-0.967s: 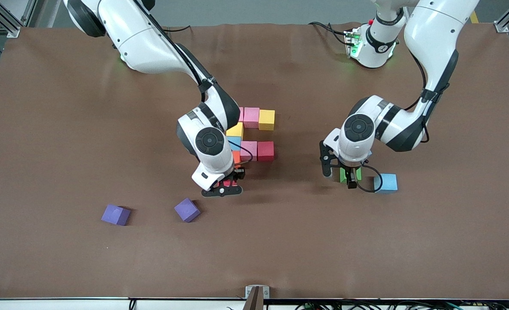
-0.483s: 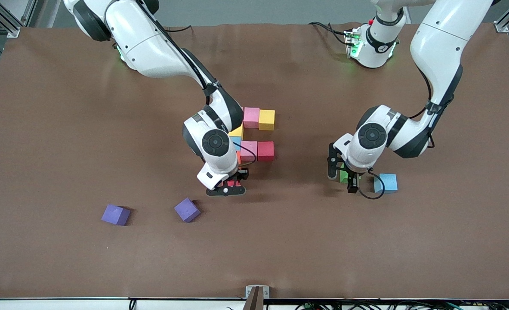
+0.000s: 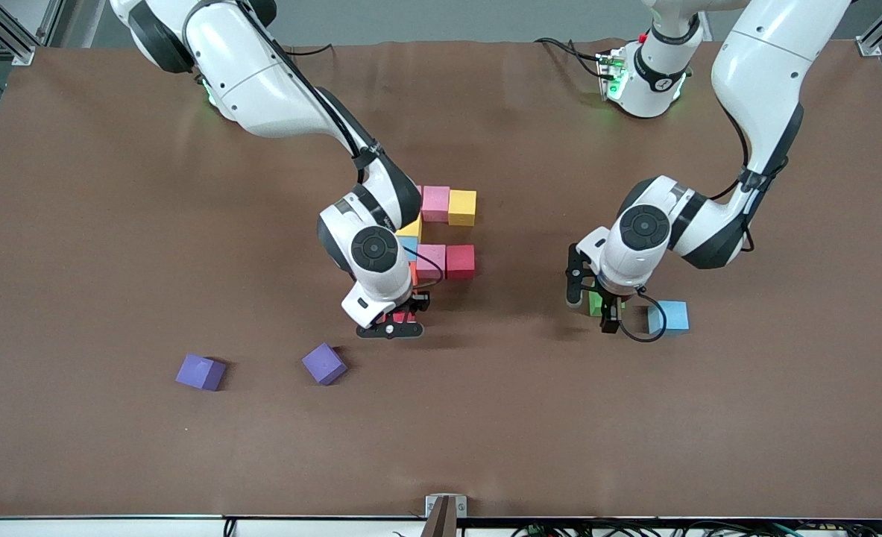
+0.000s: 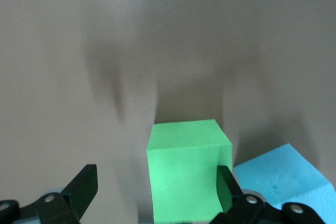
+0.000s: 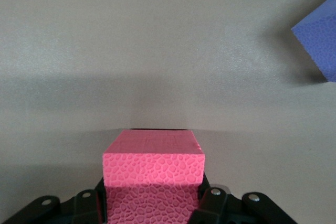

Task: Arrange 11 blocks into digit 3
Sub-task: 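Lift red with the right gripper while the left gripper grasps green, then carry red with the right gripper while the left gripper carries green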

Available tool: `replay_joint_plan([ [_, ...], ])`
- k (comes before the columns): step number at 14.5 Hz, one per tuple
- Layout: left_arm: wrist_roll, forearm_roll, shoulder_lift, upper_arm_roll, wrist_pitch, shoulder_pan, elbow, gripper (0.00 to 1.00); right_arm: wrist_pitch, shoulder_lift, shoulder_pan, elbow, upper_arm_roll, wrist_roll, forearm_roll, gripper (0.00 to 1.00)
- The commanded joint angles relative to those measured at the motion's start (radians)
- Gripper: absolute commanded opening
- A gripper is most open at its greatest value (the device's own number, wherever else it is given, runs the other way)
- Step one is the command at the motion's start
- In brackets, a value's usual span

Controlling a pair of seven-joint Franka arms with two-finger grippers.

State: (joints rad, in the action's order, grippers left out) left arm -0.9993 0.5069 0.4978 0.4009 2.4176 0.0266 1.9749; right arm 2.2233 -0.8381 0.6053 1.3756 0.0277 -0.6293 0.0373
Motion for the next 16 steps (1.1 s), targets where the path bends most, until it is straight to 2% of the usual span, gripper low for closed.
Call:
replay_joint_plan([
  [1,-0.007,0.004,-0.036,0.015,-0.018,0.007,0.027,1.00,0.012,0.013,0.010,0.022,-0.003,-0.027,0.006,0.01],
  [11,0.001,0.002,-0.028,0.015,-0.005,0.015,0.078,1.00,0.009,0.014,0.011,0.036,-0.003,-0.029,0.006,0.02],
  [16,-0.005,0.005,0.010,0.013,0.061,0.053,0.081,1.00,0.009,0.016,0.017,0.051,-0.005,-0.030,0.006,0.02],
])
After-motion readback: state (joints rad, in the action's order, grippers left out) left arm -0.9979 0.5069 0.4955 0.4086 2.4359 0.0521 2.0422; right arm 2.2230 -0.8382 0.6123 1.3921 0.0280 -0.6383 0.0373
